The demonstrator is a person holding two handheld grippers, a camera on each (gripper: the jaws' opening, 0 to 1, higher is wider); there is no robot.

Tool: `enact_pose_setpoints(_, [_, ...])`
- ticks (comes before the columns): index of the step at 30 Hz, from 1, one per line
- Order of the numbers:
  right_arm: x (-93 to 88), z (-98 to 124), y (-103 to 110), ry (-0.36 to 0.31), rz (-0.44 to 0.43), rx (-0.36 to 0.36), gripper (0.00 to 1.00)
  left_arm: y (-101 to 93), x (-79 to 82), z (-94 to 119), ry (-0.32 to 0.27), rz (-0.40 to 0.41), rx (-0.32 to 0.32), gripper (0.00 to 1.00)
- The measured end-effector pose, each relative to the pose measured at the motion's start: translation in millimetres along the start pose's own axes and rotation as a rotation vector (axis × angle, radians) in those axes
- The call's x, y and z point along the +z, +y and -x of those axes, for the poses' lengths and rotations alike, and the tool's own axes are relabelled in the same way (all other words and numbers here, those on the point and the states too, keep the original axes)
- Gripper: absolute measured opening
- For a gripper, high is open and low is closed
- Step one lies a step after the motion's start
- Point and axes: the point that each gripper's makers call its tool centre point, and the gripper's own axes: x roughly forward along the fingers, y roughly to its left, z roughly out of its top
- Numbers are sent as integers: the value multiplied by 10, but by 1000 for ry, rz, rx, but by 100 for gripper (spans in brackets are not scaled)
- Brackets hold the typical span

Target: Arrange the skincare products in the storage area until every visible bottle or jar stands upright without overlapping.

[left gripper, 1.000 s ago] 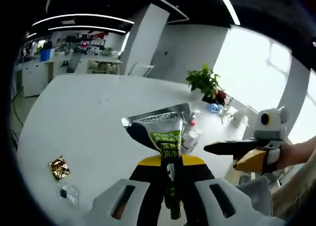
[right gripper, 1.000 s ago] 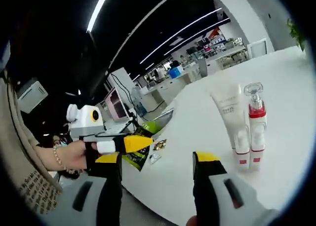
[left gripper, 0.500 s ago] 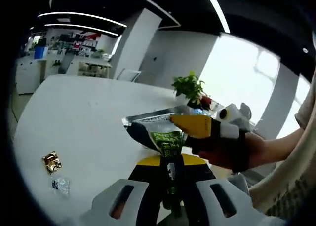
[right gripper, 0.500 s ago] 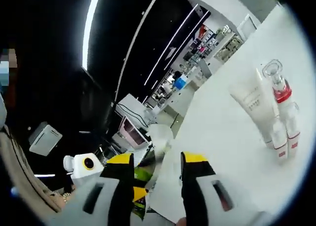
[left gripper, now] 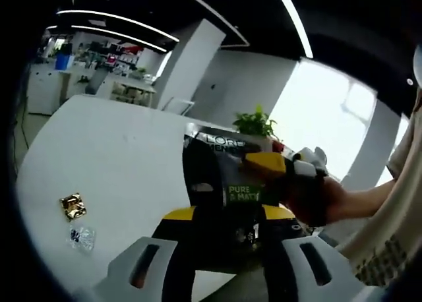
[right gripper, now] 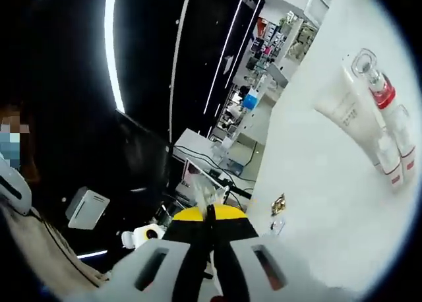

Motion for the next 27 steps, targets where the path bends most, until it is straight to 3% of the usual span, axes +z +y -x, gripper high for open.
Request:
enact_pose_setpoints(6, [110,35,30,6,2,24,1,-36,133,14,-31,7,-28,41])
enact_pose_setpoints(9, [132,45,137,10,-26,67,1,47,183,-11,-44,15,-15,53])
enact_pose_setpoints(12, [130,36,263,25,-33,110,1,-16,140,-59,7,48,-94,56])
enact_pose_setpoints(15, [112,16,355,57,-34,144,1,-233,162,-75,27,104,-239,45])
enact_pose_setpoints(16, [115,12,360,60,-32,145,1,-343,187,-54,26,151,-315,38])
enact_pose_setpoints(18, [147,23,340,61,-21,135,1,-332,186,-50,33,184,-316,24])
enact_pose_setpoints(19, [170,33,305,58,-4,118,1,-357,180,-25,40,195,-337,22])
enact_pose_setpoints(22, [167,76,154,95,63,39,1,-347,181,16,39,212,-339,4])
enact_pose_setpoints(23, [158,76,164,102,79,43,1,-431,194,42,39,248,-378,0])
enact_pose_setpoints(25, [153,65,190,104,74,44,1,-460,194,36,42,280,-379,0])
enact_pose_setpoints(27, [157,53,177,96,129,28,2,-478,229,33,18,294,-385,0])
